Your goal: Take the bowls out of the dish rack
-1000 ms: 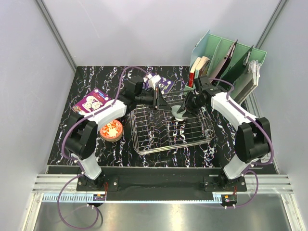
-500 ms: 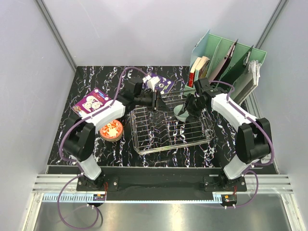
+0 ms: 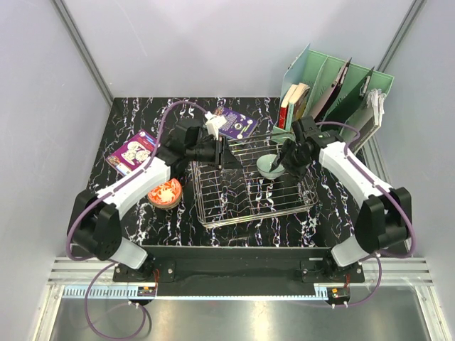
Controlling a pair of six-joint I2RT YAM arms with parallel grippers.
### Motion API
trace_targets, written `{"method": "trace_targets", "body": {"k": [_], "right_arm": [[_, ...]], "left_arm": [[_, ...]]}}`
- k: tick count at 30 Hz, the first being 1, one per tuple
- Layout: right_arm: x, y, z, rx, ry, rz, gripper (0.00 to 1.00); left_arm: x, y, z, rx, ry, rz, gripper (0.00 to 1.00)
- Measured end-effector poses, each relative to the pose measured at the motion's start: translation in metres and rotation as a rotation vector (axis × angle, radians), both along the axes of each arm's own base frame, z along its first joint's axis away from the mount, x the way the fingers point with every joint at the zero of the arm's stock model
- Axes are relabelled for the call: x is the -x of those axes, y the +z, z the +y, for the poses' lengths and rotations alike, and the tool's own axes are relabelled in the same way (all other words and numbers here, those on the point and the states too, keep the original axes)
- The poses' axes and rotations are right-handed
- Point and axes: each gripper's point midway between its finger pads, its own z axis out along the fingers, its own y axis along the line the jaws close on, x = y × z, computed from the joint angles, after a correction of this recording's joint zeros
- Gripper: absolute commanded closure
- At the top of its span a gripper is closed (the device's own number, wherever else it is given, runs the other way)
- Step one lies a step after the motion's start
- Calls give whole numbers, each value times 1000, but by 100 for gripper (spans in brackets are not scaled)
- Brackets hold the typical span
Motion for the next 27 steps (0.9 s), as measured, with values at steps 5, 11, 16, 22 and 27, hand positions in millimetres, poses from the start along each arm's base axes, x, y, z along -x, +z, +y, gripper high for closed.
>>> {"method": "trace_targets", "body": {"k": [5,11,16,22,27], "right_arm": [[-1,-24,-4,46,-24,76,31],[-17,-24,-5,75,-54,73,30],[-27,-18,-7,79,-83,49,30],[-30,-30,-12,87,-111,87,32],[-32,-43,-15,98,-125,124,37]], "left_arm": [[4,-8,10,-19,20,6,71],[9,-22,22,-50,42,29,71],[12,-24,27,-59,48,27,71],[13,-20,31,-57,56,11,71],[18,-28,37,-72,69,20,71]]}}
